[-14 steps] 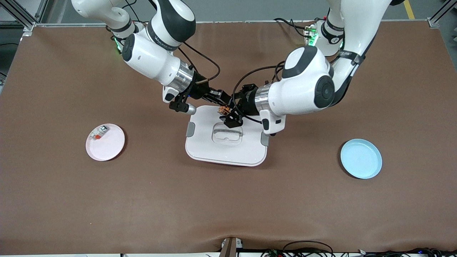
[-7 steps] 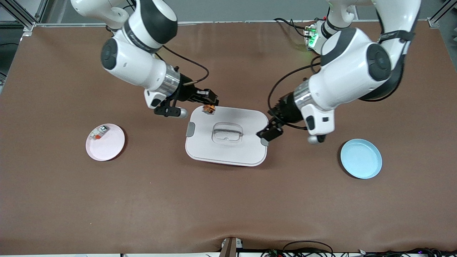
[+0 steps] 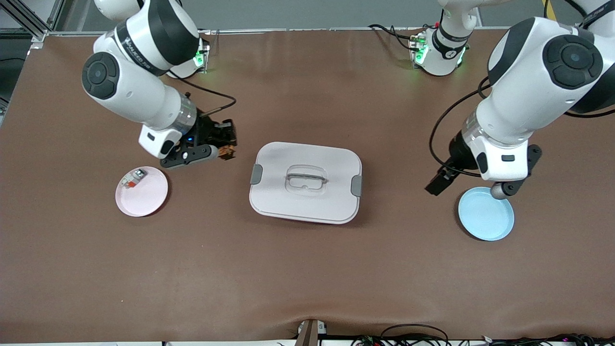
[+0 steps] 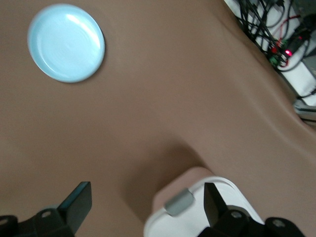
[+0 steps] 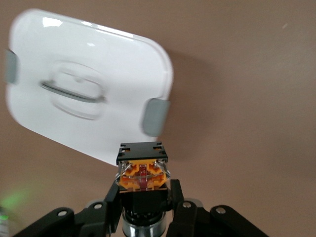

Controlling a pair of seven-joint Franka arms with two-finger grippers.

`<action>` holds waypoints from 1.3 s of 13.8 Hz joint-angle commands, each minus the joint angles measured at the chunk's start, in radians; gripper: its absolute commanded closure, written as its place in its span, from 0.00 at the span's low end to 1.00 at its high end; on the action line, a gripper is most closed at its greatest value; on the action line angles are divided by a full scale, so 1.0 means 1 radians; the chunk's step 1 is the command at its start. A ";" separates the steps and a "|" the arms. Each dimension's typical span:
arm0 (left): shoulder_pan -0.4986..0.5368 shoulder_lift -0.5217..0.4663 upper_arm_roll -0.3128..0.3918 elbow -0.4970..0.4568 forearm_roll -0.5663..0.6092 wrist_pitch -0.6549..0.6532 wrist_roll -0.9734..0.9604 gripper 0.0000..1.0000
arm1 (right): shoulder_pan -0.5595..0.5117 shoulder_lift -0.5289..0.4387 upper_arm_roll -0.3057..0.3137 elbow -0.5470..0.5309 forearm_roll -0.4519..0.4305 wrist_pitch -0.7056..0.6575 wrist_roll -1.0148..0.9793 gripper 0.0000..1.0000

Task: Transfer orange switch to right arm and place
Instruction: 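Open the left gripper and withdraw while the right gripper carries the switch, then lower the switch onto the white plate and open the right gripper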

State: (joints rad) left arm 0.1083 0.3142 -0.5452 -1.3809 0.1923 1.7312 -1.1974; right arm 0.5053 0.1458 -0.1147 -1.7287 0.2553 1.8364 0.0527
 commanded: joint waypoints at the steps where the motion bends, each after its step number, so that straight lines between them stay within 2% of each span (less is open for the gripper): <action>1: 0.039 -0.035 -0.001 -0.012 0.082 -0.073 0.164 0.00 | -0.072 -0.018 0.013 -0.031 -0.093 -0.014 -0.282 1.00; 3: 0.091 -0.056 -0.001 -0.015 0.082 -0.099 0.301 0.00 | -0.140 -0.014 0.013 -0.055 -0.129 -0.003 -0.498 1.00; 5: 0.125 -0.073 0.002 -0.017 0.067 -0.108 0.439 0.00 | -0.195 -0.011 0.013 -0.064 -0.203 0.017 -0.666 1.00; 8: 0.056 -0.174 0.181 -0.062 -0.003 -0.113 0.710 0.00 | -0.277 -0.009 0.013 -0.147 -0.240 0.159 -0.919 1.00; 11: -0.020 -0.256 0.361 -0.095 -0.086 -0.150 0.988 0.00 | -0.336 0.015 0.013 -0.181 -0.286 0.288 -1.115 1.00; 13: -0.053 -0.283 0.442 -0.096 -0.129 -0.191 1.106 0.00 | -0.352 0.032 0.013 -0.186 -0.330 0.326 -1.195 1.00; 15: -0.053 -0.319 0.452 -0.127 -0.142 -0.203 1.148 0.00 | -0.361 0.054 0.013 -0.187 -0.398 0.342 -1.205 1.00; 18: -0.053 -0.348 0.450 -0.141 -0.142 -0.212 1.139 0.00 | -0.389 0.063 0.013 -0.265 -0.421 0.458 -1.217 1.00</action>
State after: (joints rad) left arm 0.0693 0.0073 -0.1076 -1.4861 0.0647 1.5263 -0.0654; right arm 0.1525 0.2149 -0.1185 -1.9403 -0.1329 2.2261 -1.1377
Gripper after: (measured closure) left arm 0.000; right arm 0.573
